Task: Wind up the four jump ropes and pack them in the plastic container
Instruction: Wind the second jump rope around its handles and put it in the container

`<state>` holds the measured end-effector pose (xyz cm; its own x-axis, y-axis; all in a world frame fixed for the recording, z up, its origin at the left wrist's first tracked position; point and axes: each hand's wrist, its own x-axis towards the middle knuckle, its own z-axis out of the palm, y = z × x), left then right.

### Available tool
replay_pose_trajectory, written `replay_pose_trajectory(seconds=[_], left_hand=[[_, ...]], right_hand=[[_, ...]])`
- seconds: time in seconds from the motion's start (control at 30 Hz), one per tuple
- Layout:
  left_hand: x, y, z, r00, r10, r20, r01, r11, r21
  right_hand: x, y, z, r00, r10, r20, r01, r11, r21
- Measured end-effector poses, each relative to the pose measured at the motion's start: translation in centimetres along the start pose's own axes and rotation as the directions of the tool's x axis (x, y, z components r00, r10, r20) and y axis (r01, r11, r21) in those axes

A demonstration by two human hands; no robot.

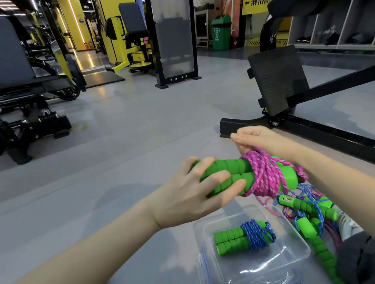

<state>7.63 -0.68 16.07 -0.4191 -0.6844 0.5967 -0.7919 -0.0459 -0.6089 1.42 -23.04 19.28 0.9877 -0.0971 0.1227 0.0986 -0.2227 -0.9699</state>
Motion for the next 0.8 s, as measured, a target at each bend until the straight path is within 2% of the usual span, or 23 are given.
replay_pose_trajectory(seconds=[0.1,0.17,0.23,0.3,0.4,0.53,0.7,0.8], left_hand=[[0.3,0.0,0.0,0.999,-0.045,-0.031,0.045,0.999,-0.005],[-0.4,-0.5,0.3,0.996,-0.081,-0.025,0.082,0.997,0.015],[-1.2,-1.1,0.7,0.989,-0.148,-0.026,0.150,0.987,0.053],[-1.8,-1.8,1.2,0.977,-0.213,-0.013,0.214,0.974,0.078],[-2.6,-2.2,1.8,0.965,-0.262,0.000,0.261,0.960,0.101],[-3.7,-3.2,2.3,0.919,-0.388,0.069,0.374,0.915,0.153],[-5.4,-3.7,2.4,0.888,-0.419,0.191,0.366,0.894,0.258],[-5.5,-4.1,2.4,0.865,-0.451,0.219,0.379,0.874,0.303]], right_hand=[[0.5,1.3,0.5,0.993,0.076,0.092,-0.092,0.980,0.178],[0.3,2.0,0.8,0.980,0.130,0.150,-0.181,0.895,0.408],[0.2,2.5,1.2,0.977,0.177,0.117,-0.212,0.801,0.560],[0.2,3.1,1.7,0.983,0.179,0.034,-0.169,0.830,0.532],[0.1,2.8,3.2,0.974,0.228,0.013,-0.203,0.839,0.504],[0.3,2.3,5.3,0.965,0.260,-0.014,-0.236,0.895,0.378],[0.4,1.4,7.1,0.945,0.325,-0.025,-0.316,0.932,0.180],[0.2,0.7,7.2,0.956,0.294,-0.002,-0.293,0.952,0.090]])
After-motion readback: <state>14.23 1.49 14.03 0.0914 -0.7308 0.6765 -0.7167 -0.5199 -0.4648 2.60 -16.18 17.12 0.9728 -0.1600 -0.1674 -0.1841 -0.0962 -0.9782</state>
